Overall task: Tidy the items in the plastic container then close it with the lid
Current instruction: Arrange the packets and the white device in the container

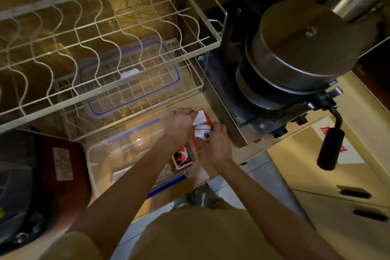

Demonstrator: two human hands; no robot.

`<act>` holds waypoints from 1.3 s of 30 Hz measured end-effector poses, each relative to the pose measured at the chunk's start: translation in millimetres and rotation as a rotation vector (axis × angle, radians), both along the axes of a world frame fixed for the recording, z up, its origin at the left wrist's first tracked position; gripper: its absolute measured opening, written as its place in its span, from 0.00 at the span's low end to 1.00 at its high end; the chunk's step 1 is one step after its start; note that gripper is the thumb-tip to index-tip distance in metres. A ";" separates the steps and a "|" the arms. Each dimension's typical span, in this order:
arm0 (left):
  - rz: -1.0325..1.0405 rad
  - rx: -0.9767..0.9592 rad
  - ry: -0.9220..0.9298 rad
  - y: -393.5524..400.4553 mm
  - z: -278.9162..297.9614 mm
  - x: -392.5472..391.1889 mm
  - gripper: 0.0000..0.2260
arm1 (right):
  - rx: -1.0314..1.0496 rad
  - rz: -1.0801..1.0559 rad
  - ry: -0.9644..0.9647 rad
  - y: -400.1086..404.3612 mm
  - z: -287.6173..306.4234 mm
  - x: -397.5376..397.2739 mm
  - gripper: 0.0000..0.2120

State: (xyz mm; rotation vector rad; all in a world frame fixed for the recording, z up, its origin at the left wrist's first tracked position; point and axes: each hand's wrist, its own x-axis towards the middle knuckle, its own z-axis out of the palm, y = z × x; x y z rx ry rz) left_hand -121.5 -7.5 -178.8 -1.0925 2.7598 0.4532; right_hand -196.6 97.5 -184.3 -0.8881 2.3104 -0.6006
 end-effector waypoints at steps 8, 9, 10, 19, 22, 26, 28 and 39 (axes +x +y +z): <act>0.026 0.011 -0.003 -4.3 -3.8 -3.3 0.17 | -0.020 0.034 -0.057 -2.3 3.0 -5.4 0.25; 0.038 0.034 0.014 -4.3 -2.6 -3.8 0.17 | -0.021 0.035 -0.065 -2.6 4.4 -6.4 0.24; 0.059 0.069 0.048 -3.8 -0.2 -4.1 0.18 | -0.022 0.036 -0.073 -2.3 5.7 -7.4 0.23; 0.370 0.474 0.493 -0.2 38.9 35.6 0.19 | -0.018 -0.046 -0.201 5.8 14.4 -20.4 0.20; 0.373 0.481 0.414 -4.8 42.6 63.7 0.21 | -0.055 -0.044 -0.185 1.2 22.7 -22.6 0.21; 0.339 0.425 0.320 -10.2 36.8 105.7 0.09 | -0.135 0.014 -0.161 -15.0 39.5 -12.2 0.20; 0.265 0.386 0.252 -9.2 35.0 117.9 0.16 | -0.153 0.066 -0.164 -23.8 46.6 -2.2 0.19; 0.166 0.208 0.185 -3.2 -2.1 117.4 0.13 | 0.144 0.617 0.224 -50.8 32.9 59.5 0.23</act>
